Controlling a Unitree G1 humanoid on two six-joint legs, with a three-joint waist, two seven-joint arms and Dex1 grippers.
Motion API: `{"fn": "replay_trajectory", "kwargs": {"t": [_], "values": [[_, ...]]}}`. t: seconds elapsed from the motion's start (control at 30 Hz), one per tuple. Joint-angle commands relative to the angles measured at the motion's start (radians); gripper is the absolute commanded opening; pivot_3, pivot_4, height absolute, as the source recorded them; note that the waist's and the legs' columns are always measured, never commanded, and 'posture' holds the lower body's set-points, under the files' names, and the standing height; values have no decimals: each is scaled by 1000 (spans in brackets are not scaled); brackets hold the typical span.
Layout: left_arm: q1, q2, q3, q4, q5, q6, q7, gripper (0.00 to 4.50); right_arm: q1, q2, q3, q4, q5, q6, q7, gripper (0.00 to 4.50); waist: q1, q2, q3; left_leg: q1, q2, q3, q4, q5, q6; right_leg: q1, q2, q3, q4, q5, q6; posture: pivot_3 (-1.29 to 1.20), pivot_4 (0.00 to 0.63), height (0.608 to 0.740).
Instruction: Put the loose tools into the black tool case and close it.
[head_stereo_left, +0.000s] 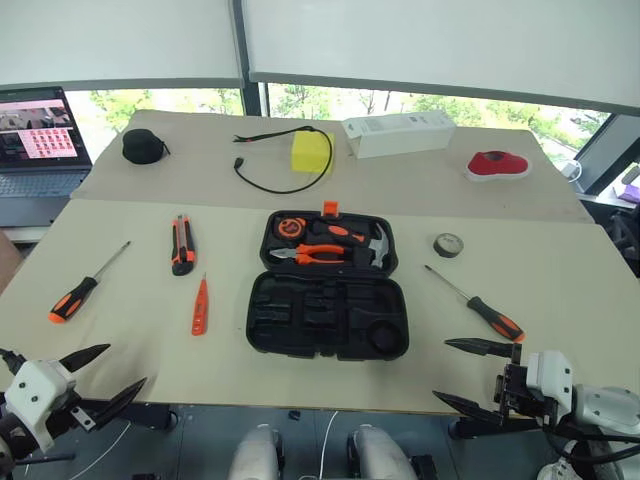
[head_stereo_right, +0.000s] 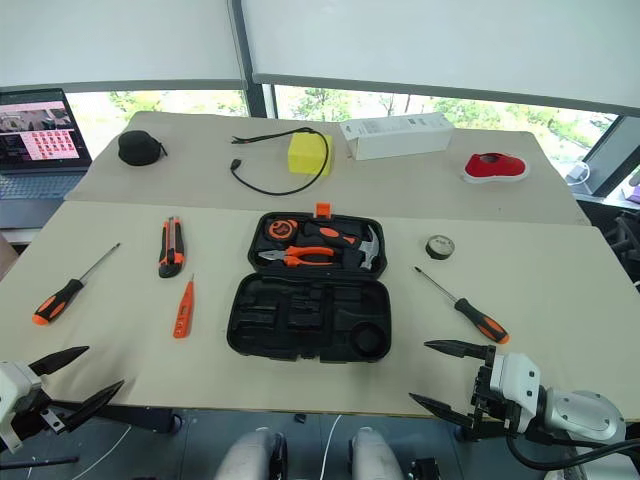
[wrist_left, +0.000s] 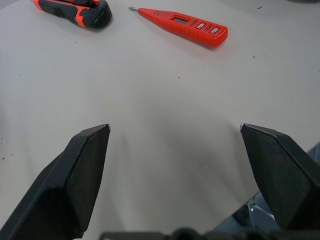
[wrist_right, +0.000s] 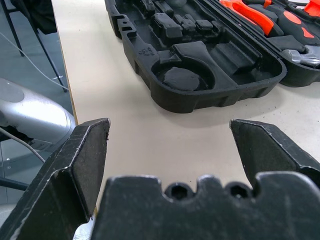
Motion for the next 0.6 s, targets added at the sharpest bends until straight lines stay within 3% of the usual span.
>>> {"fn": "replay_trajectory", "kwargs": {"t": [0.03, 0.33, 0.47, 0.6], "values": [[-3, 5, 44, -22, -48, 36, 20, 4500, -41, 0, 20, -55, 38, 81, -31, 4454, 0, 0, 0, 0, 0, 0, 0, 0, 0, 0, 0, 0, 0, 0, 0, 0, 150, 740], [-43, -131, 301, 23, -195, 338, 413, 4500, -298, 132, 94, -241, 248, 277, -138, 4454, -8, -1, 0, 2, 1, -8, 1, 0, 0, 0, 1, 0, 4, 0, 0, 0, 150, 740], [-1, -170, 353, 0, -286, 471, 458, 4500, -307, 160, 97, -258, 247, 265, -135, 4454, -1, -5, -2, -2, 0, -9, 1, -2, 2, -1, -2, 0, 2, 0, 2, 0, 150, 740], [-17, -130, 388, -25, -354, 565, 484, 4500, -325, 190, 105, -278, 240, 268, -169, 4454, 4, -8, -4, -2, 0, -11, 3, -2, 2, 0, -1, -3, 4, 0, 2, 0, 150, 740]]}}
